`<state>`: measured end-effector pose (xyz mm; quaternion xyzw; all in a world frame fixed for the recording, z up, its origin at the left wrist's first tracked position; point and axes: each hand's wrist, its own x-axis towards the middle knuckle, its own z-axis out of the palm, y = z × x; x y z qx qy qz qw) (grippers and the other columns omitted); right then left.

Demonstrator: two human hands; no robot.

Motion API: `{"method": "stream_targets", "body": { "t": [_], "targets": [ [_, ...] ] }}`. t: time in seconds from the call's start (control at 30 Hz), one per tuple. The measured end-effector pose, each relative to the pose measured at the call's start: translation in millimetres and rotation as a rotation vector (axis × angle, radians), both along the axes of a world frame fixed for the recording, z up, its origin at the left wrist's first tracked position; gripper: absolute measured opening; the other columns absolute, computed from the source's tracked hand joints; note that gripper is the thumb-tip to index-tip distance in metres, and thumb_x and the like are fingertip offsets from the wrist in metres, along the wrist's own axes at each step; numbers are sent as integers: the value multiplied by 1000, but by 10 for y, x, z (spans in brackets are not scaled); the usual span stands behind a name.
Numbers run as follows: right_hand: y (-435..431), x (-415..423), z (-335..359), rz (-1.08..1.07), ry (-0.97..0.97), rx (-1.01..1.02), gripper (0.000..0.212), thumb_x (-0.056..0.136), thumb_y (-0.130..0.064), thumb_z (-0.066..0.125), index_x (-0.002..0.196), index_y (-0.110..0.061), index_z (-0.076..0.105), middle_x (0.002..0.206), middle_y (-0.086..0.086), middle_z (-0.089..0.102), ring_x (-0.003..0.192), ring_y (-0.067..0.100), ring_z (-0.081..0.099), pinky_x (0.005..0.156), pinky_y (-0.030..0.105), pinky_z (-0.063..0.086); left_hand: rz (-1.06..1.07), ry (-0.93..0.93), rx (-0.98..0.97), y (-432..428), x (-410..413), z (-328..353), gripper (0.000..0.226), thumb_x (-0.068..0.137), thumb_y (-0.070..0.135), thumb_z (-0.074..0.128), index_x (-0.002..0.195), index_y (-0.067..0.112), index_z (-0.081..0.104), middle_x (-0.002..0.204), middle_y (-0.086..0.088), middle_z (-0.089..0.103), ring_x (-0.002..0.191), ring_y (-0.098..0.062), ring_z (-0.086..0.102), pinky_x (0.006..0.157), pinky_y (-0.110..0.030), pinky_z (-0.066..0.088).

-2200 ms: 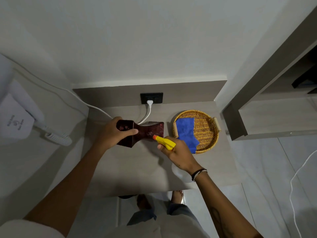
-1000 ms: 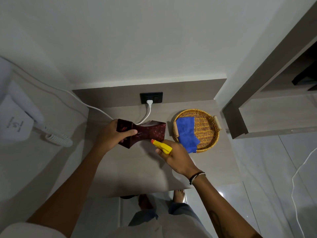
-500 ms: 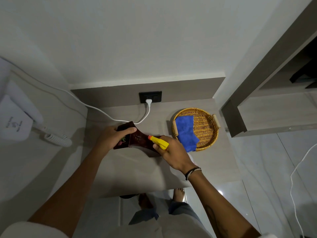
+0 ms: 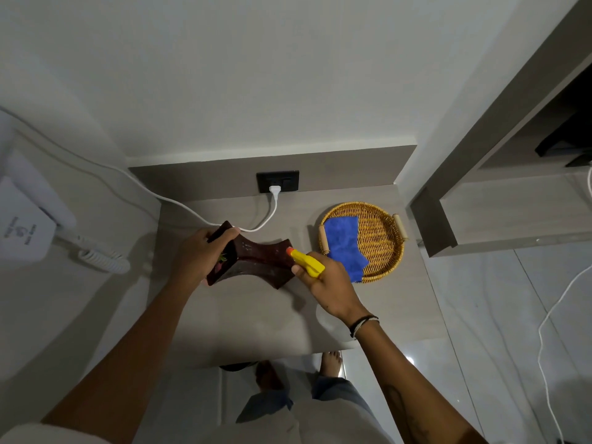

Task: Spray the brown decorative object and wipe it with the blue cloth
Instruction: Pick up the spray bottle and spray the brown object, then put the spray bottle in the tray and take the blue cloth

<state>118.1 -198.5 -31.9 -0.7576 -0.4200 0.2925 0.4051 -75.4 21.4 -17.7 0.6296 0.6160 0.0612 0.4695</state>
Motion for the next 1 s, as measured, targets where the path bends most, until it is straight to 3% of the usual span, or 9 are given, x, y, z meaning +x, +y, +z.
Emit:
{"method": "stream_targets", "body": {
  "t": [0.13,0.2,0.27,0.43,0.53,0.63,0.73,0.87,1.0],
  "targets": [
    [-116,169,110,-169,65,144,20,104,-31,67,121,-20,71,92,-5,66,83,12,62,72,33,51,23,64,50,-48,79,145,73,66,89,66,92,21,70,89,-11,78,81,-34,79,81,-58,68],
    [-167,339,173,-252,46,197,12,104,-29,67,114,-36,65,103,-21,64,94,-1,61,78,21,49,-15,117,116,-76,152,204,73,68,90,63,92,21,70,83,-10,78,73,-31,79,75,-51,69],
    [-202,575,226,-325,22,218,23,103,-31,66,121,-42,59,115,-20,60,107,-4,59,87,13,47,-53,177,198,-105,238,241,72,70,91,63,90,22,68,78,-7,75,66,-27,77,61,-40,65],
    [-193,1252,244,-356,-178,167,36,103,-47,63,134,-28,56,122,-3,65,110,16,63,94,33,56,-227,317,374,-181,396,271,75,74,95,59,93,22,60,79,-2,63,73,-25,68,64,-37,56],
    [-129,1535,203,-371,-252,127,42,101,-52,64,137,-32,55,122,-7,70,107,11,65,92,32,56,-282,346,418,-237,456,296,78,76,93,61,103,21,65,86,-4,62,85,-30,68,69,-40,55],
    [-57,1703,76,-368,-312,55,55,100,-50,66,144,-19,56,132,5,72,115,22,69,95,38,57,-336,410,452,-304,517,334,84,78,93,59,118,20,68,105,-10,66,102,-35,68,79,-44,59],
    [21,1749,-45,-353,-274,14,56,100,-46,68,144,-13,57,136,8,71,120,28,70,101,48,61,-346,434,499,-378,570,371,84,80,91,62,123,19,69,114,-12,66,109,-36,68,77,-42,51],
    [37,1718,-192,-321,-255,-25,60,100,-40,69,151,-11,53,136,10,71,121,28,68,100,36,54,-366,488,508,-462,628,450,86,81,90,63,128,17,67,121,-16,67,116,-39,67,87,-49,59],
    [7,1738,-252,-424,-147,-10,59,100,-35,72,149,-10,55,139,10,71,123,31,69,107,48,58,-384,520,483,-511,675,523,89,81,89,62,133,17,64,128,-17,65,120,-42,66,92,-53,61]
  ]
}}
